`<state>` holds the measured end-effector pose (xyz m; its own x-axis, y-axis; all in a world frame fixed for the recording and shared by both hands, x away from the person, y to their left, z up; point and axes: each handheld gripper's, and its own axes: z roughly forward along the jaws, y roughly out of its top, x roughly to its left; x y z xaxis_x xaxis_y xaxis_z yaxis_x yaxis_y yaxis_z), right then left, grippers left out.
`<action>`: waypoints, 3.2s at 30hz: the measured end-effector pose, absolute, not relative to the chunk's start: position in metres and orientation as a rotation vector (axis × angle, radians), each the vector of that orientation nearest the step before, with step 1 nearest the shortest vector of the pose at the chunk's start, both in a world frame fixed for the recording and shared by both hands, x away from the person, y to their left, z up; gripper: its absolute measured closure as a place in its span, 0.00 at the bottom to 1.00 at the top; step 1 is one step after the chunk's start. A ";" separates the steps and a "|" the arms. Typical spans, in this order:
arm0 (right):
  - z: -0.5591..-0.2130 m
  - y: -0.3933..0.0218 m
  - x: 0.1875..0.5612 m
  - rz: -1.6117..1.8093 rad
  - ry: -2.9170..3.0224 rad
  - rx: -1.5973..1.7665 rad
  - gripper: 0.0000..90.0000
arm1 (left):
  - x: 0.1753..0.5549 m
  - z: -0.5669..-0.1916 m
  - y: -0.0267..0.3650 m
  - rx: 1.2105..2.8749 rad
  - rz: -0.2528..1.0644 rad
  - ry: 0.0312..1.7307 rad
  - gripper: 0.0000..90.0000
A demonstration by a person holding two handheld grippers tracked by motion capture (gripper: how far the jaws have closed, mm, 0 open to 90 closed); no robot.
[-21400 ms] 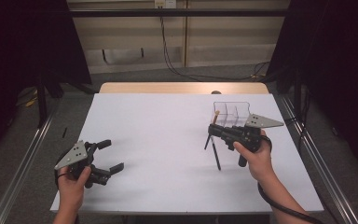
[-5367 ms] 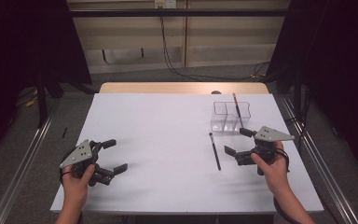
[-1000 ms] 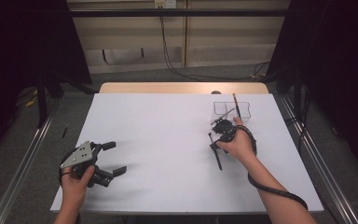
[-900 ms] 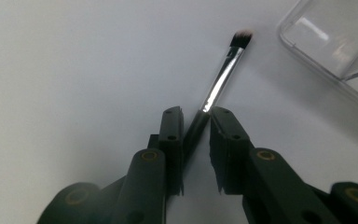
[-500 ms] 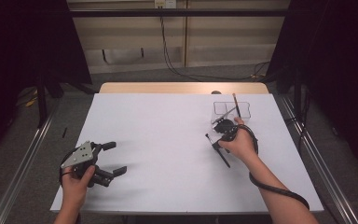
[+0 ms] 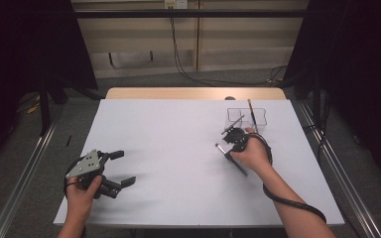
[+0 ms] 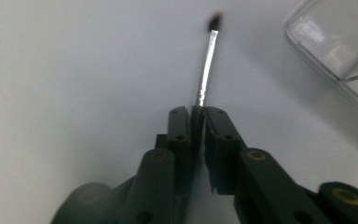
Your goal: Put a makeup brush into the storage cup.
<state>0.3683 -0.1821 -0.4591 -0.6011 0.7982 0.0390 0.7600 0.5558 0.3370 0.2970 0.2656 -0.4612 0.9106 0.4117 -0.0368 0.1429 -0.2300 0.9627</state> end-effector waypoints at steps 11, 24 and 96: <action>-0.459 -0.189 0.364 0.570 2.650 1.292 0.95 | 0.296 -0.461 0.266 1.804 0.266 0.413 0.00; -0.447 -0.205 0.356 0.939 2.495 1.297 0.95 | 0.296 -0.461 0.266 1.804 0.258 0.416 0.00; -0.422 -0.254 0.322 1.736 1.693 1.164 0.95 | 0.295 -0.460 0.268 1.789 0.258 0.427 0.00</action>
<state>0.3220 -0.2541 -0.4215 -0.5441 0.7990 0.2560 0.2357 -0.1472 0.9606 0.2949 0.2677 -0.4600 0.9076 0.4169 -0.0490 0.1506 -0.2145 0.9650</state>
